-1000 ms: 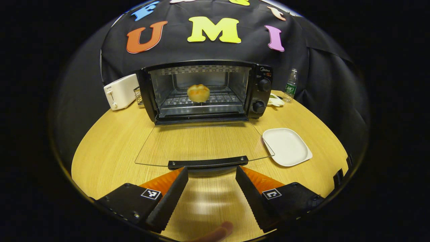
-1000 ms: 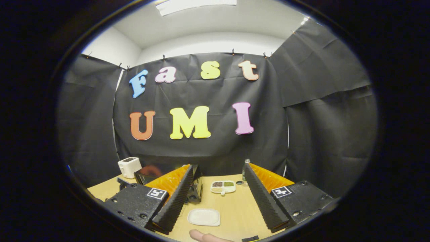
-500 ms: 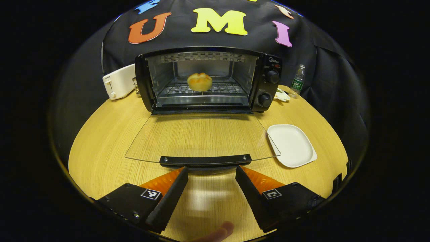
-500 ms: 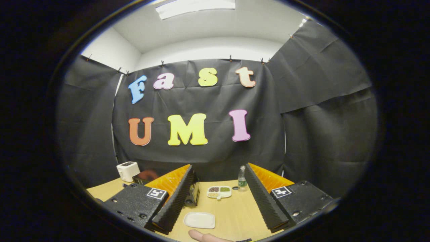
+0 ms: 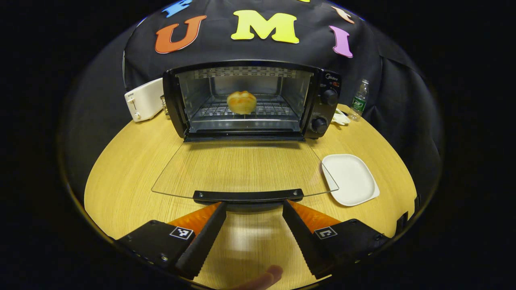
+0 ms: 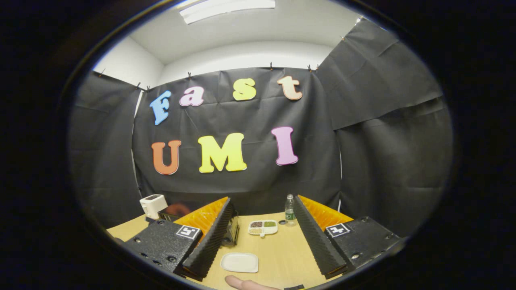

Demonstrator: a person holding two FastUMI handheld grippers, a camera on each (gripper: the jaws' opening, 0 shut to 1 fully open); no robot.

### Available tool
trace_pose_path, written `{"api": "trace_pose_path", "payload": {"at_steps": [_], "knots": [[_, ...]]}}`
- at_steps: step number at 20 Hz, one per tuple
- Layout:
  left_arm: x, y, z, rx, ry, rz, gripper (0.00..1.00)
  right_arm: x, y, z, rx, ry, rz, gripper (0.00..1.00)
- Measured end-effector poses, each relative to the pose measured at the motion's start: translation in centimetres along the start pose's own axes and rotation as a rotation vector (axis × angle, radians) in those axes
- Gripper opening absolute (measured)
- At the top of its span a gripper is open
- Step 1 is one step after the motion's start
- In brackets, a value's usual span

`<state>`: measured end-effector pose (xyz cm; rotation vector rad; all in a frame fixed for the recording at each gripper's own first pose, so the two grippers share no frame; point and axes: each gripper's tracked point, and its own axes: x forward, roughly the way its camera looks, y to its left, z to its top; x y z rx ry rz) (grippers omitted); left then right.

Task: Open the electric oven with the left hand, put the food in, and close the electric oven.

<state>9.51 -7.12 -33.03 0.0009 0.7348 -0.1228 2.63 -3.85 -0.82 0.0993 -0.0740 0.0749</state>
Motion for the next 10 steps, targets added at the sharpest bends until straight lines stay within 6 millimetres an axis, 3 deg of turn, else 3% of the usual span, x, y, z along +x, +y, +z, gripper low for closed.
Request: {"api": "trace_pose_path", "payload": {"at_steps": [1, 2, 4, 5, 10], "knots": [[-0.2, 0.0, 0.5, -0.007, -0.012, -0.001, 0.93, 0.1, 0.1, -0.1, 0.002, 0.001, 0.003, 0.9], [-0.4, 0.1, 0.8, -0.021, -0.017, -0.004, 0.93, 0.1, 0.0, -0.1, 0.005, 0.003, 0.004, 0.98], [-0.5, 0.1, 1.3, -0.052, -0.013, -0.006, 0.93, 0.3, 0.0, -0.3, 0.011, 0.006, 0.005, 0.98], [-0.6, 0.0, 1.5, -0.058, -0.013, -0.006, 0.93, 0.4, -0.2, -0.5, 0.014, 0.01, 0.002, 0.9], [-1.3, 0.0, 3.1, -0.035, -0.051, 0.014, 0.93, 0.6, -0.4, -1.2, 0.031, 0.029, 0.003, 0.9]]}}
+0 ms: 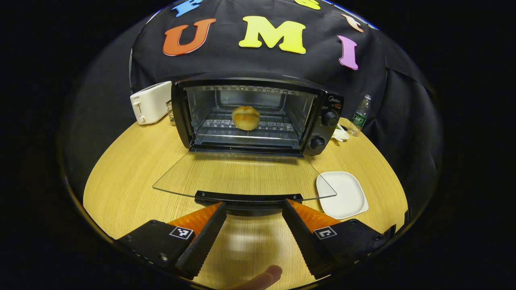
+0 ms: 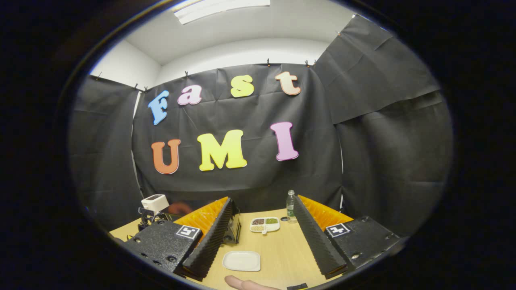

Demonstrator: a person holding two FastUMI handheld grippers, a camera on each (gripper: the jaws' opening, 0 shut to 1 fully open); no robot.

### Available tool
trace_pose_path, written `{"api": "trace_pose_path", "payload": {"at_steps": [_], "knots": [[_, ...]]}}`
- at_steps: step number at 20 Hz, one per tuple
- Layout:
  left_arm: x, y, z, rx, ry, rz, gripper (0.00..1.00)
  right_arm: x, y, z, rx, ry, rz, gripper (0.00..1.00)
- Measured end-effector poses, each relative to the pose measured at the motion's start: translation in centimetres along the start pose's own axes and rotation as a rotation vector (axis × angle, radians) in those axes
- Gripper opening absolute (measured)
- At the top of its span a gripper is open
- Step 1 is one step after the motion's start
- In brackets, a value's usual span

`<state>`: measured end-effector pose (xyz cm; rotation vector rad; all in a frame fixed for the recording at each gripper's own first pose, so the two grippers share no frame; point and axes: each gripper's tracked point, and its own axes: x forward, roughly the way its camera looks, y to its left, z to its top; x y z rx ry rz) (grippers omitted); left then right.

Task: Open the electric oven with the left hand, put the food in, and close the electric oven.

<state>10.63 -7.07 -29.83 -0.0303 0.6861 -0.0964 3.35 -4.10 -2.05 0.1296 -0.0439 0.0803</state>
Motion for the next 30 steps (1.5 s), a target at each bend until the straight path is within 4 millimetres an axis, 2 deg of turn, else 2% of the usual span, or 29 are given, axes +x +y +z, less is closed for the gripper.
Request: {"api": "trace_pose_path", "payload": {"at_steps": [4, 12, 13, 14, 18, 20, 24, 28, 30], "knots": [[-0.7, 0.2, 2.7, 0.063, -0.084, 0.031, 0.93, 0.2, 0.2, -0.4, -0.008, 0.012, 0.009, 0.9], [-0.8, 1.0, 8.7, 0.075, -0.199, 0.038, 0.95, 0.3, 0.2, -0.4, -0.015, 0.018, 0.001, 0.9], [-0.6, 1.1, 9.4, 0.068, -0.206, 0.036, 0.95, 0.2, 0.2, -0.4, -0.02, 0.017, 0.0, 0.98], [-0.5, 1.4, 10.3, 0.069, -0.225, 0.034, 0.95, 0.1, 0.2, -0.2, -0.027, 0.014, -0.001, 0.9], [-0.4, 3.1, 13.2, 0.071, -0.28, 0.068, 0.95, -0.2, 0.6, -0.2, -0.033, 0.013, 0.001, 0.9], [-1.0, 3.6, 13.5, 0.065, -0.289, 0.072, 0.95, -0.3, 0.6, -0.2, -0.034, 0.014, -0.001, 0.9], [-3.2, 3.2, 14.8, 0.067, -0.355, 0.041, 0.95, -0.8, 0.9, -0.3, -0.035, 0.017, -0.003, 0.9], [-0.9, 3.0, 13.4, 0.071, -0.275, 0.03, 0.95, -0.8, 1.3, -0.6, -0.041, 0.025, 0.006, 0.9], [0.3, 2.6, 13.3, 0.077, -0.255, 0.023, 0.95, -0.7, 1.3, -0.5, -0.048, 0.025, 0.005, 0.9]]}}
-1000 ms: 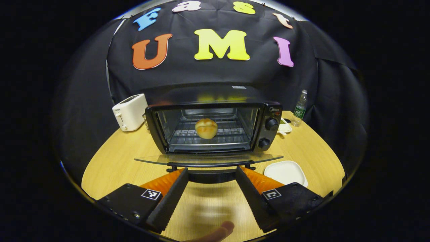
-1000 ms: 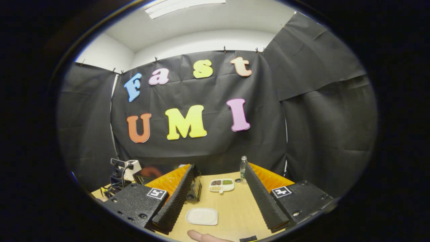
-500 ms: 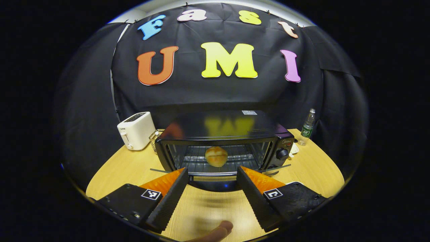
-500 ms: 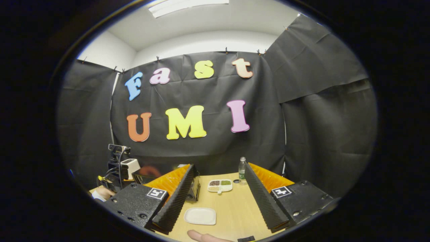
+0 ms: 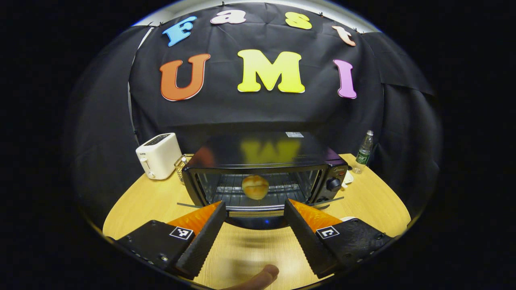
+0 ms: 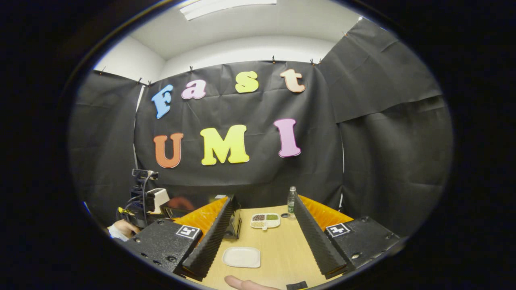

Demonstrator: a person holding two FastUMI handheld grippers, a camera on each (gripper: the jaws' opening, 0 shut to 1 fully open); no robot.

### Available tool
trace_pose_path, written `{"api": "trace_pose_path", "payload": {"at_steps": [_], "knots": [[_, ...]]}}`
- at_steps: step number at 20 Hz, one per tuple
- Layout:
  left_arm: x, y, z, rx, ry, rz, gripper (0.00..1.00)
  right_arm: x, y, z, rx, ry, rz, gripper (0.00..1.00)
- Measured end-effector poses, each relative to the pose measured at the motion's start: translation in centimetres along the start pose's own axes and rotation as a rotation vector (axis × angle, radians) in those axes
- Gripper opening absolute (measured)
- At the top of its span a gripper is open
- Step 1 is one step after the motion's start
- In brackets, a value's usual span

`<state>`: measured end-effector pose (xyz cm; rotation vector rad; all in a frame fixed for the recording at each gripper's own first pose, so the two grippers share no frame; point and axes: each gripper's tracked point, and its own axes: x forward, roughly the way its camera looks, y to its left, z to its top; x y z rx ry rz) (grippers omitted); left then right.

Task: Open the electric oven with the left hand, put the food in, and close the electric oven.

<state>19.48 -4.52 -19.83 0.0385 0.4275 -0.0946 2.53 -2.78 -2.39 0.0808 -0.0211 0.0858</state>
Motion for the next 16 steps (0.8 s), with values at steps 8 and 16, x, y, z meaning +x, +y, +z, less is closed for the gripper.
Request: {"api": "trace_pose_path", "payload": {"at_steps": [8, 16], "knots": [[0.7, 0.3, 3.8, -0.027, -0.104, -0.016, 0.94, 0.0, -0.7, 0.2, -0.001, -0.003, -0.037, 0.91], [-5.3, 1.8, 4.9, -0.001, -0.162, 0.027, 0.94, -1.0, 0.9, 0.6, -0.034, -0.013, -0.024, 0.9]]}}
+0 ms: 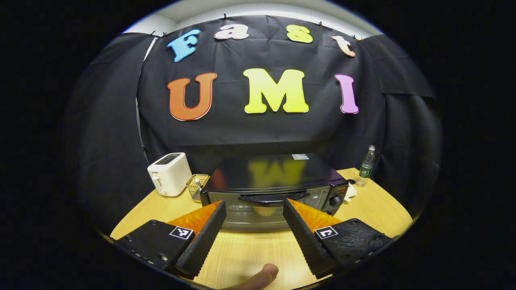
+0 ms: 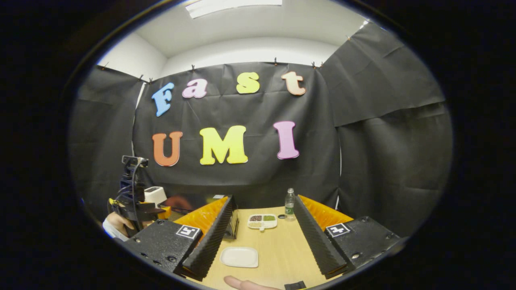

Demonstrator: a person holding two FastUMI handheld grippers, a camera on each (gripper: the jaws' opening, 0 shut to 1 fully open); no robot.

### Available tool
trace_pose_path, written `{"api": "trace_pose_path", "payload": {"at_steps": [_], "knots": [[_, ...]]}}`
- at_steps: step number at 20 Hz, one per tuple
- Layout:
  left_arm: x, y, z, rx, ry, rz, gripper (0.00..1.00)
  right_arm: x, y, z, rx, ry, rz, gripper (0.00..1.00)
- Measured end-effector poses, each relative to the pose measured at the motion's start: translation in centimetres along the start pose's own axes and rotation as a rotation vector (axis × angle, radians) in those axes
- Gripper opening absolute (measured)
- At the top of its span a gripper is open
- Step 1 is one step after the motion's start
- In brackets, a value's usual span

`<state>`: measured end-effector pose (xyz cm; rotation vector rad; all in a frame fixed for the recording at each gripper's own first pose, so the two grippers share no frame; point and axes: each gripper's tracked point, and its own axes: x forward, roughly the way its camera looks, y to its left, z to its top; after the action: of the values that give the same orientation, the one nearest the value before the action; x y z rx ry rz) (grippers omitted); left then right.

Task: Open the electric oven with the left hand, put the food in, and close the electric oven.

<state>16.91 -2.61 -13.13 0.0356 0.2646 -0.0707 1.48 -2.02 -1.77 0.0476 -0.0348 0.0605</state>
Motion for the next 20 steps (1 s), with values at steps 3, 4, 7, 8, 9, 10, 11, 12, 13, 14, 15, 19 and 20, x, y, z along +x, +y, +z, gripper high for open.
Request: {"api": "trace_pose_path", "payload": {"at_steps": [3, 4, 7, 8, 9, 10, 11, 12, 13, 14, 15, 19, 20], "knots": [[-4.7, -0.4, 1.8, -0.018, -0.07, -0.013, 0.94, -0.6, 0.6, 0.1, 0.0, -0.006, 0.006, 0.9], [-6.2, -0.6, 2.2, -0.026, -0.082, -0.014, 0.94, -0.9, 0.7, 0.1, 0.0, -0.006, 0.005, 0.9], [-10.7, -0.6, 4.2, -0.042, -0.136, -0.001, 0.93, -1.5, 0.8, 0.1, -0.002, -0.014, -0.004, 0.9], [-12.0, -0.7, 4.7, -0.043, -0.155, 0.005, 0.93, -1.6, 0.8, 0.1, -0.007, -0.015, -0.006, 0.9], [-13.1, -0.6, 5.1, -0.036, -0.17, 0.014, 0.93, -1.6, 1.0, -0.2, -0.01, -0.015, -0.005, 0.9], [-14.3, -0.4, 5.4, -0.025, -0.182, 0.028, 0.93, -1.8, 1.2, -0.2, -0.013, -0.013, -0.002, 0.9], [-15.3, -0.4, 5.7, -0.011, -0.196, 0.04, 0.93, -1.7, 1.3, -0.2, -0.013, -0.012, 0.001, 0.9], [-16.0, -0.4, 6.0, 0.0, -0.217, 0.05, 0.93, -1.8, 1.4, -0.3, -0.015, -0.01, 0.002, 0.9], [-16.7, -0.4, 6.2, -0.002, -0.233, 0.06, 0.93, -1.6, 1.6, -0.5, -0.019, -0.009, 0.004, 0.9], [-17.3, -0.3, 6.1, -0.013, -0.247, 0.071, 0.94, -1.5, 1.6, -0.6, -0.023, -0.005, 0.002, 0.9], [-17.8, -0.5, 6.1, -0.016, -0.253, 0.068, 0.93, -1.4, 1.5, -0.9, -0.024, -0.001, -0.002, 0.9], [-18.6, -0.8, 5.5, -0.002, -0.261, 0.055, 0.94, -1.2, 1.6, -1.9, -0.024, 0.018, -0.001, 0.91], [-18.7, -0.7, 5.4, -0.003, -0.261, 0.063, 0.94, -1.2, 1.5, -2.1, -0.022, 0.024, -0.002, 0.91]]}}
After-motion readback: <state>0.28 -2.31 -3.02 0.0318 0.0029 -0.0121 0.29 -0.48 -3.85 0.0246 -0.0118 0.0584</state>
